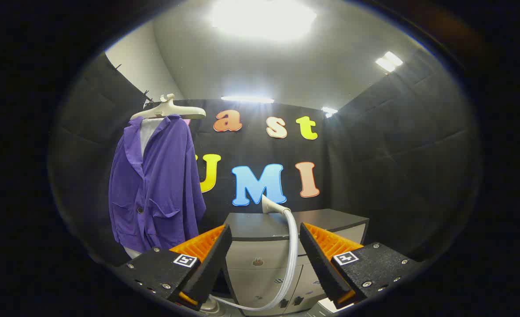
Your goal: Iron the clothes twice with a garment steamer, once on the left side and once on the right side.
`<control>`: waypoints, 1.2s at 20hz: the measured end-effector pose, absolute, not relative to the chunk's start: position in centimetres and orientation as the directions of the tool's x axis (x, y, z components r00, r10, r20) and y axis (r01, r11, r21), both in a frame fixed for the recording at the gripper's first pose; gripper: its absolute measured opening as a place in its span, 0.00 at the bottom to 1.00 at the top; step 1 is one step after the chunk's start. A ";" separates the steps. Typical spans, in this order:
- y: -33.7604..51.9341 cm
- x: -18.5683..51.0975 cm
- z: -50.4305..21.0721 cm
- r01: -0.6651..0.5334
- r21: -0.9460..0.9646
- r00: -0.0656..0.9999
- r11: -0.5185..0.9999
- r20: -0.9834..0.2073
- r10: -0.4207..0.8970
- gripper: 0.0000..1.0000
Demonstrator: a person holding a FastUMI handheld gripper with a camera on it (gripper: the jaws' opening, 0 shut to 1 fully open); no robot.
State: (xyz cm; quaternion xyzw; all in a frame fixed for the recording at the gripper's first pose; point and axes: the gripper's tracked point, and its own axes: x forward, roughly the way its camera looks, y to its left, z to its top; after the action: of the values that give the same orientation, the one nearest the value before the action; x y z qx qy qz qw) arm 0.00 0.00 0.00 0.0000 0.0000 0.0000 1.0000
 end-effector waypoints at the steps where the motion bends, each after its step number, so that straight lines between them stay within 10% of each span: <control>1: 0.2 0.0 0.1 -0.003 0.002 1.000 1.000 0.002 0.003 0.96; 24: 3.7 0.3 2.9 -0.038 -0.006 0.999 0.999 0.017 0.038 0.96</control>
State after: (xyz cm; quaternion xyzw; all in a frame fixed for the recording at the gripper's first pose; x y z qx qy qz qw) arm 0.29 3.68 2.88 -0.0027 -0.0086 0.0191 0.9998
